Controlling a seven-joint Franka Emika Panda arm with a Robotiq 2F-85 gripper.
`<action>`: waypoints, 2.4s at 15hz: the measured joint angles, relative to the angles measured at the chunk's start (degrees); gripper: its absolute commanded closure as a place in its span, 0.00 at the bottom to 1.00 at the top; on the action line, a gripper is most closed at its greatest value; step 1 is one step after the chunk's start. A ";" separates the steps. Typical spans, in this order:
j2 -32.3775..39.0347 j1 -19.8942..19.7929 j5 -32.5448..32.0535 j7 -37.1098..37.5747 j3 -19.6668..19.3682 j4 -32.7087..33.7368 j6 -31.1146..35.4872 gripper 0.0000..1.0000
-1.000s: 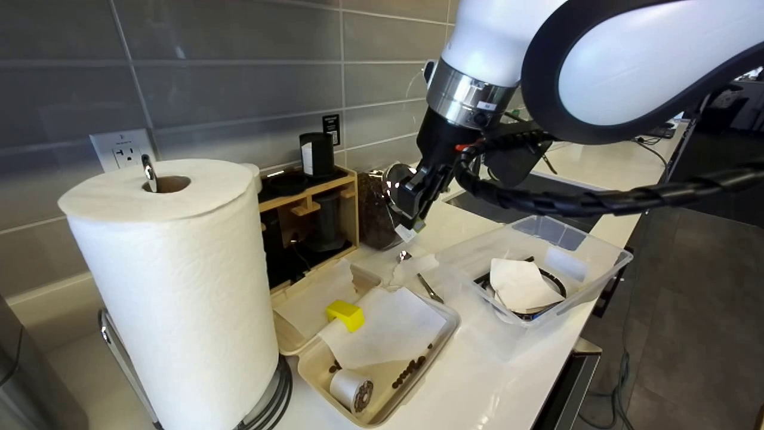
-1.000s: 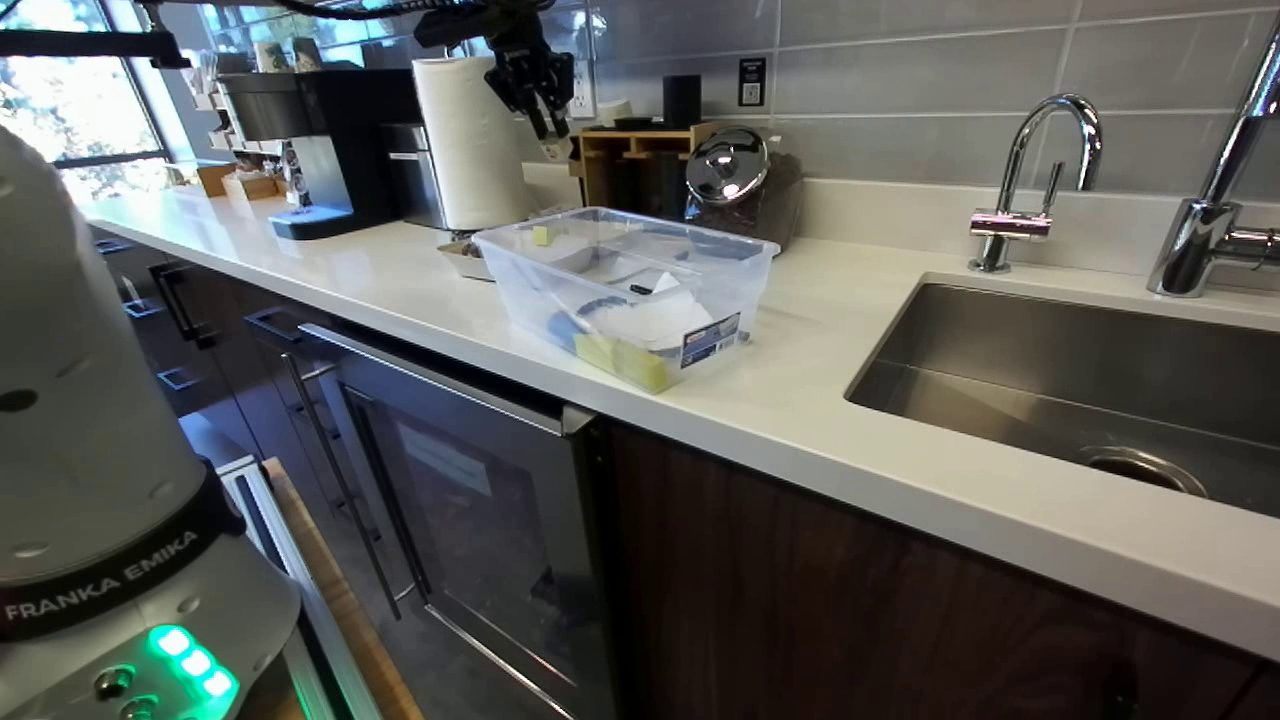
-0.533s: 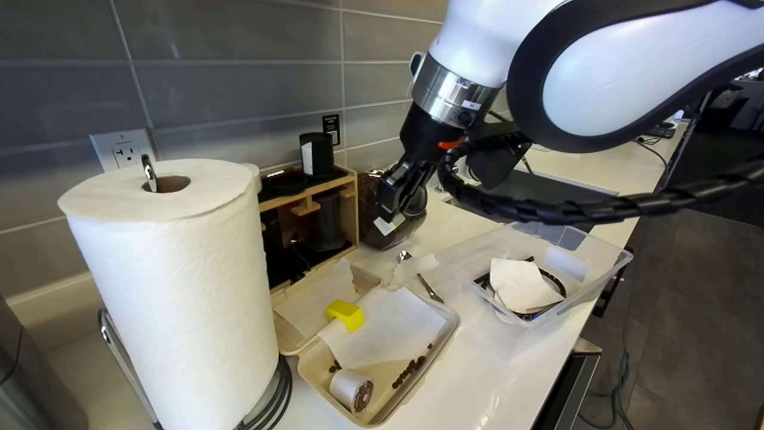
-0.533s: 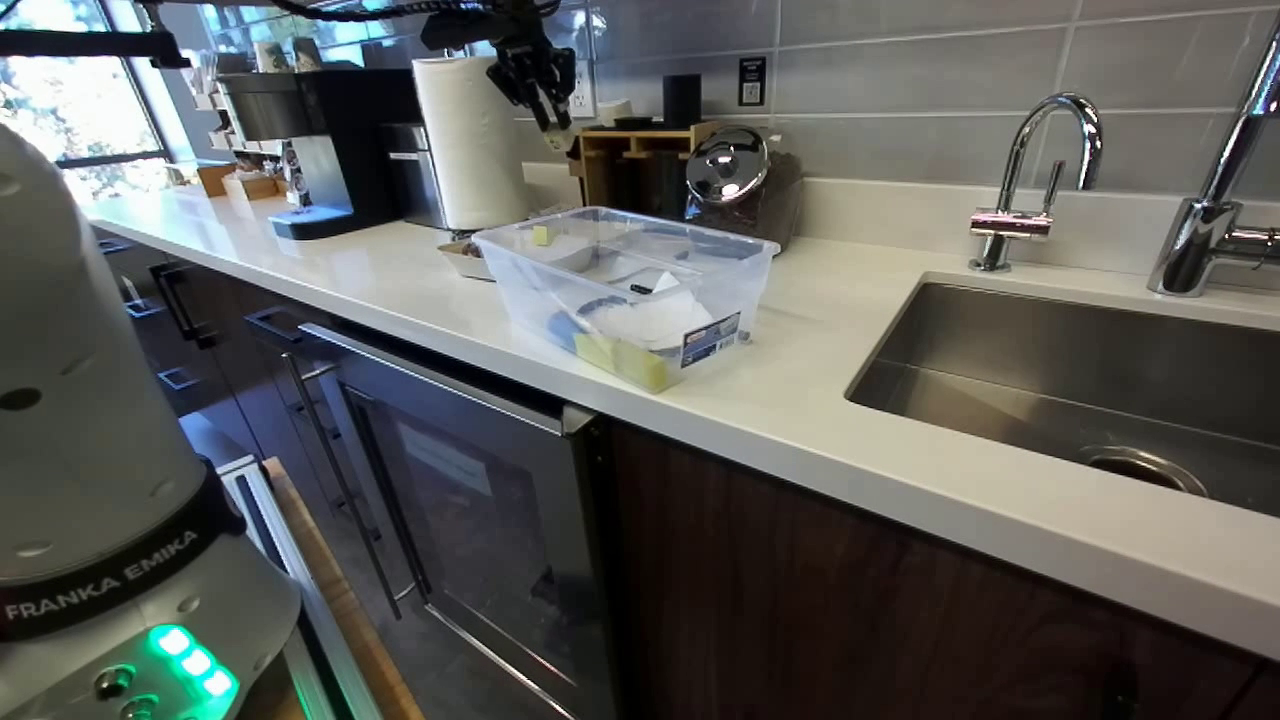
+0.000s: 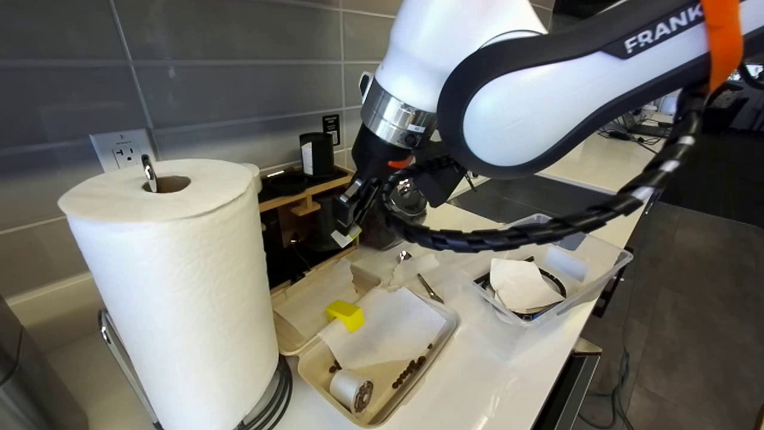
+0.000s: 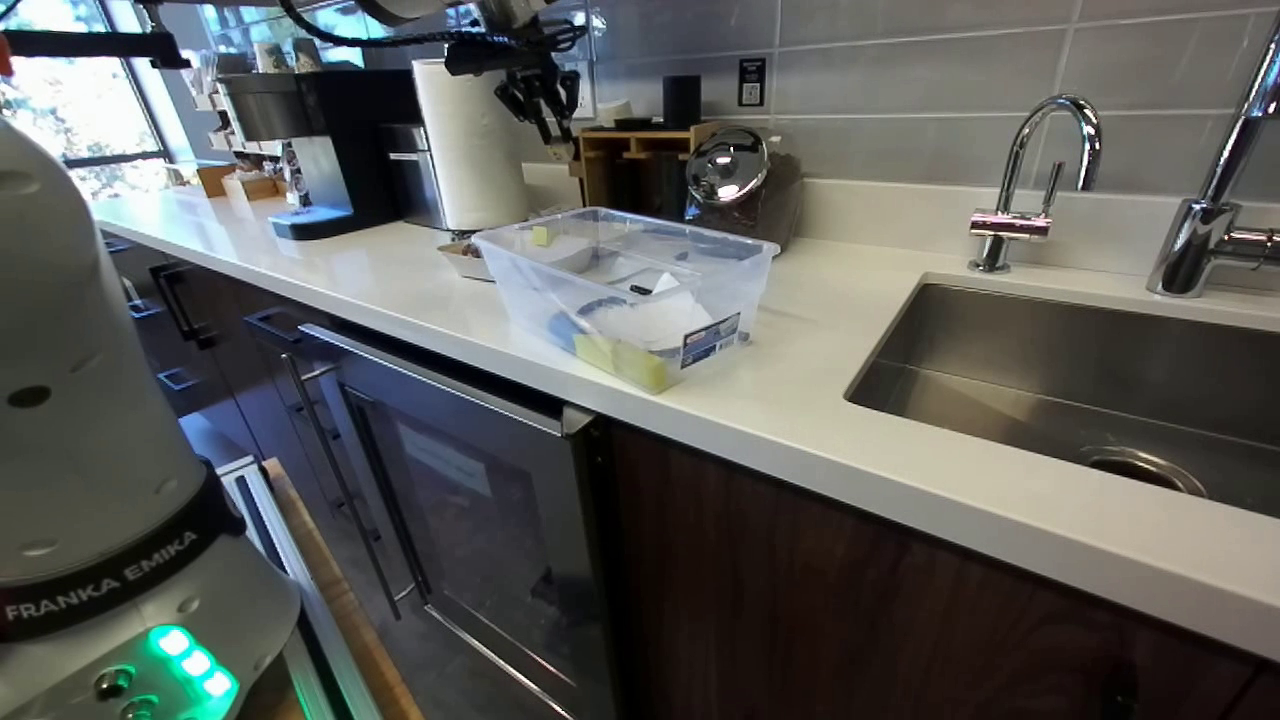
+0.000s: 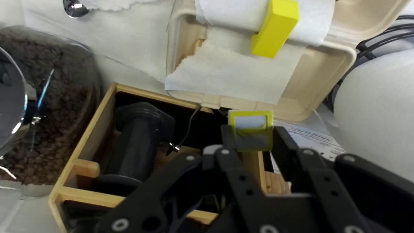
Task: Remove the block from the basket
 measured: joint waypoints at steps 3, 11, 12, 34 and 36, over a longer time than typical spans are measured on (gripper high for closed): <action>3.69 0.53 0.03 -1.49 -0.39 2.51 0.00 0.91; 11.24 1.66 0.18 -4.25 -1.60 7.06 0.01 0.91; 11.91 1.68 0.29 -4.49 -1.73 7.29 0.01 0.91; 16.66 4.59 -0.79 -5.60 -7.16 8.38 -0.07 0.91; 16.85 4.78 -0.83 -5.60 -7.40 8.44 -0.07 0.41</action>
